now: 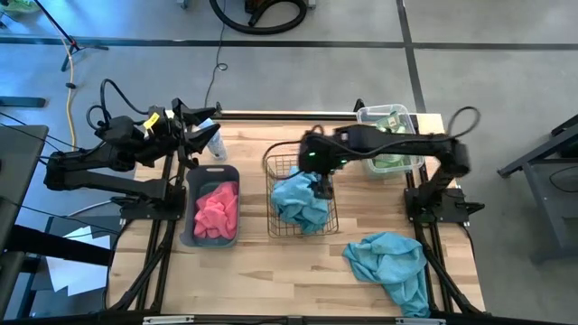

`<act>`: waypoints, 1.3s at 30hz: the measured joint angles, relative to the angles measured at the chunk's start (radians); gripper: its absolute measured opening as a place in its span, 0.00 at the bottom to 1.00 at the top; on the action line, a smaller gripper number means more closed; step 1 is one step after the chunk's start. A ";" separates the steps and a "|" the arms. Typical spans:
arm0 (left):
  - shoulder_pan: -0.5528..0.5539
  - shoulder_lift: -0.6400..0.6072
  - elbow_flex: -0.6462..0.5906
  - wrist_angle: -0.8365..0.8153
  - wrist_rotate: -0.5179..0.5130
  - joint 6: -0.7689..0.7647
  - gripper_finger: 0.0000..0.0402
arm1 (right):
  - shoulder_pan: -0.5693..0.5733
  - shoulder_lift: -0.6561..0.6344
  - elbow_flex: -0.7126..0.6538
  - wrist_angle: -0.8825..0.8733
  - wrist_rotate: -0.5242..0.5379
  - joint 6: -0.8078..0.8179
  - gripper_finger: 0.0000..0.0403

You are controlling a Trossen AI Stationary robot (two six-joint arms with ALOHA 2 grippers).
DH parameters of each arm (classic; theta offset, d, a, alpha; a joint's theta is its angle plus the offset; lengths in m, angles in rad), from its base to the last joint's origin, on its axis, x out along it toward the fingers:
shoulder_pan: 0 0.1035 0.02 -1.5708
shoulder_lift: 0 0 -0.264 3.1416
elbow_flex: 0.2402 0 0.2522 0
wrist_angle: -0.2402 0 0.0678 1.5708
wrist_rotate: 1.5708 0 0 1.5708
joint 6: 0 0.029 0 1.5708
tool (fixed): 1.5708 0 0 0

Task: Sort microfiber towel by color & place in baskets
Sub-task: Put the blue towel into the wire basket

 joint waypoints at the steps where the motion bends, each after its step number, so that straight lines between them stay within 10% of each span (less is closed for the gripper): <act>1: 0.000 0.000 0.000 0.000 0.007 0.000 0.56 | -0.003 -0.040 -0.044 0.018 0.001 0.021 0.79; 12: 0.000 0.006 0.000 0.069 0.085 -0.051 0.56 | 0.085 -0.624 -0.640 0.377 0.063 0.457 0.79; 17: 0.000 0.024 0.000 0.126 0.132 -0.055 0.56 | 0.142 -0.771 -0.740 0.475 -0.090 0.649 0.79; 27: 0.000 0.054 0.000 0.126 0.132 -0.102 0.56 | 0.353 -0.689 -0.702 0.275 -0.368 0.950 0.79; 33: 0.000 0.054 0.000 0.127 0.132 -0.104 0.56 | 0.590 -0.569 -0.744 0.031 -0.376 1.129 0.79; 39: 0.000 0.052 0.000 0.128 0.136 -0.131 0.56 | 0.773 -0.487 -0.888 0.178 -0.309 1.428 0.79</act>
